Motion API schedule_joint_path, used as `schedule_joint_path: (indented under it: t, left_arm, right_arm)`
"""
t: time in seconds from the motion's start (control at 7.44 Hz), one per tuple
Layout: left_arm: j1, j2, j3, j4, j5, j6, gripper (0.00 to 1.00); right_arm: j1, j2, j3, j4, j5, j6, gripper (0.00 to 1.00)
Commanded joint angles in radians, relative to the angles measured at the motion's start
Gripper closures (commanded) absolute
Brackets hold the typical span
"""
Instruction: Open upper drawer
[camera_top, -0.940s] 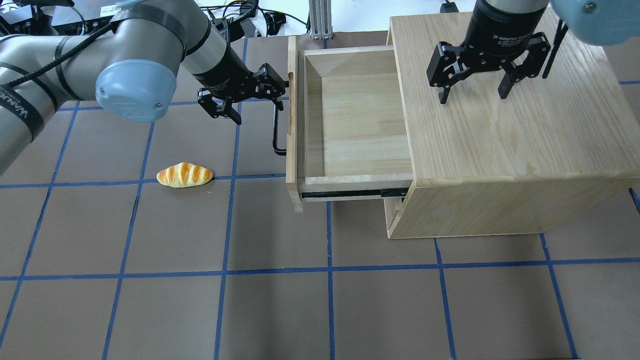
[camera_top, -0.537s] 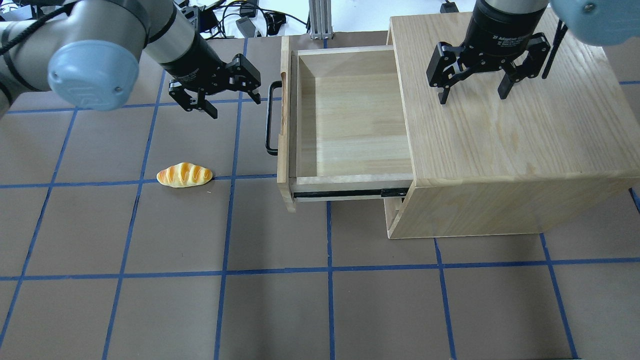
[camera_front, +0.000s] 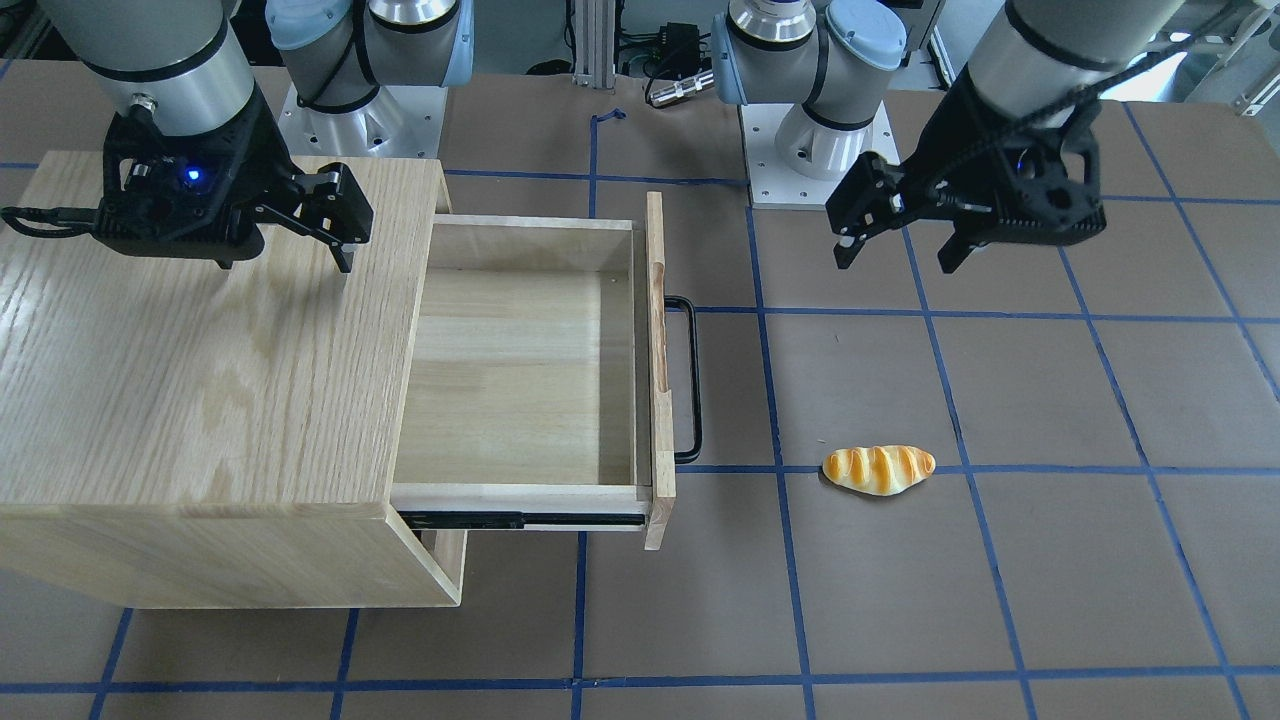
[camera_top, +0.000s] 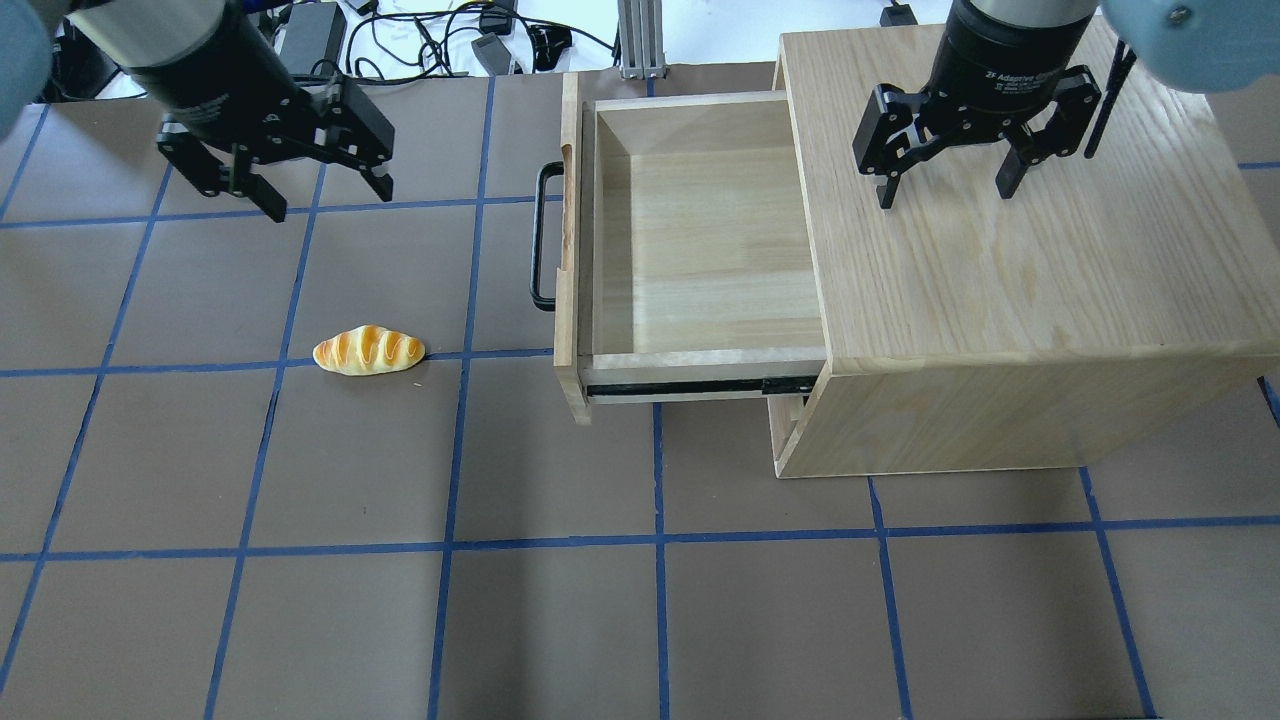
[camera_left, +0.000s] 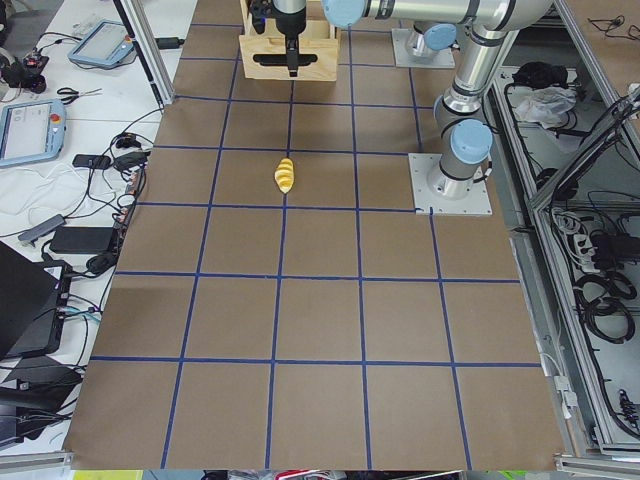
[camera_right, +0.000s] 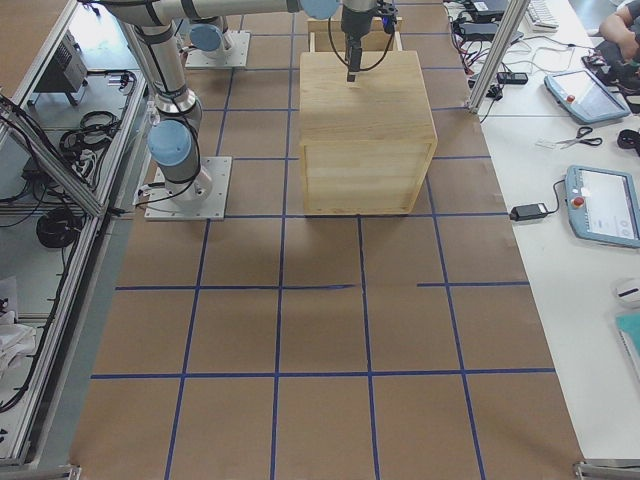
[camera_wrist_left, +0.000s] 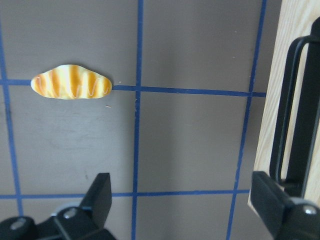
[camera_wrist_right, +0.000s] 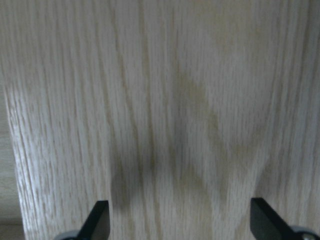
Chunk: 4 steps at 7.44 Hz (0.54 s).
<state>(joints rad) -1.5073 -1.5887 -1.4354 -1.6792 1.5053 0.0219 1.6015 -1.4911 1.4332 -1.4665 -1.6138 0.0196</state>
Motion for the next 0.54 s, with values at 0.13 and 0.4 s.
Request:
schedule_joint_path:
  t: [0.13, 0.4]
  left_arm:
    - [-0.01, 0.024, 0.007, -0.025, 0.055, 0.013, 0.0]
    - [-0.017, 0.03, -0.019, 0.045, 0.049, 0.021, 0.0]
  right_arm:
    - [0.0, 0.0, 0.001, 0.0, 0.0, -0.001, 0.0]
    - [0.0, 0.0, 0.0, 0.0, 0.0, 0.0, 0.0]
